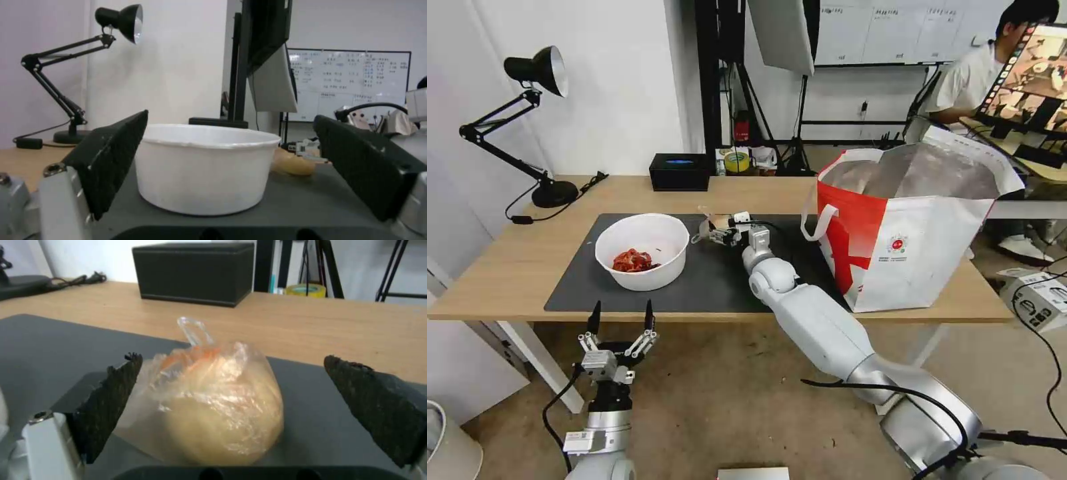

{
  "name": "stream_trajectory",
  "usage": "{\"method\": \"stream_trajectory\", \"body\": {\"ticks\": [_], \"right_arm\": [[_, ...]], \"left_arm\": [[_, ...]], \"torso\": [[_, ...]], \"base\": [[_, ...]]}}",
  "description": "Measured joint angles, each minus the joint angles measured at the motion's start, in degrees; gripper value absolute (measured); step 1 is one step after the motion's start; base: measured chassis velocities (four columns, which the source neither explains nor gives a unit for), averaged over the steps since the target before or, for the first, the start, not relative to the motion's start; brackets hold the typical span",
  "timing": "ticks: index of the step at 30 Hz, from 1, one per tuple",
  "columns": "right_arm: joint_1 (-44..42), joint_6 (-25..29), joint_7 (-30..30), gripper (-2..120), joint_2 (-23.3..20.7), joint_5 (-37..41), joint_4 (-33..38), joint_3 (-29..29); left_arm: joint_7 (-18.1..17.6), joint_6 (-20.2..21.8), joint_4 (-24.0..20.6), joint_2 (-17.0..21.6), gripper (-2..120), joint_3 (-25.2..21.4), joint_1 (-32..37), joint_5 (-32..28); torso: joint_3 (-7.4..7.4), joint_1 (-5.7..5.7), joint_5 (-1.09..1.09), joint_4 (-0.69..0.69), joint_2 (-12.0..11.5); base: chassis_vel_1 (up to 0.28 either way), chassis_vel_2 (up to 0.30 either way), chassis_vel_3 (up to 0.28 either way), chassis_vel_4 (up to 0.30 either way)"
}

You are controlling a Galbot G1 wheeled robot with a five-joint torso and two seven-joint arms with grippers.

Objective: Pick up the trash from the table and place it into the takeout bag.

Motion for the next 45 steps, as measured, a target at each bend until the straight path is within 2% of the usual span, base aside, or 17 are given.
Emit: {"method": "stream_trajectory", "body": {"ticks": [6, 28, 34, 37, 41, 44, 45], "right_arm": [[0.81, 0.06, -0.47, 100, 1.36, -0.94, -3.14, 0.56], [1.25, 1.56, -1.80, 99, 3.12, -2.17, -7.23, 1.72], [1.27, 1.56, -2.08, 85, 3.12, -2.23, -7.43, 1.72], [1.27, 1.56, -2.49, 68, 3.13, -2.30, -7.50, 1.55], [1.24, 1.53, -2.52, 62, 3.13, -2.34, -7.48, 1.42], [1.06, 1.47, -2.53, 44, 3.12, -2.37, -7.34, 1.33], [1.06, 1.47, -2.53, 44, 3.12, -2.37, -7.34, 1.33]], "left_arm": [[0.00, -0.01, 0.11, -0.01, 100, -0.08, -0.07, 0.00], [0.00, -0.09, 0.77, -0.03, 100, 0.07, -0.25, 0.02], [0.00, -0.13, 0.82, -0.02, 100, 0.09, -0.14, 0.02], [0.00, -0.17, 0.80, -0.03, 100, 0.15, 0.01, 0.05], [0.00, -0.21, 0.70, -0.03, 100, 0.14, 0.10, 0.05], [0.00, -0.26, 0.47, -0.02, 100, -0.03, 0.32, 0.06], [0.00, -0.26, 0.47, -0.02, 100, -0.03, 0.32, 0.06]], "torso": [[0.00, 0.00, 0.00, 0.00, 0.00], [0.00, 0.00, 0.00, 0.00, 0.00], [0.00, 0.00, 0.00, 0.00, 0.00], [0.00, 0.00, 0.00, 0.00, 0.00], [0.00, 0.00, 0.00, 0.00, 0.00], [0.00, 0.00, 0.01, 0.00, 0.00], [0.00, 0.00, 0.01, 0.00, 0.00]], "base": [[0.000, 0.000, 0.000, 0.000], [0.000, 0.000, 0.000, 0.000], [0.000, 0.000, 0.000, 0.000], [0.000, 0.000, 0.000, 0.000], [0.000, 0.000, 0.000, 0.000], [0.000, 0.000, 0.000, 0.000], [0.000, 0.000, 0.000, 0.000]]}}
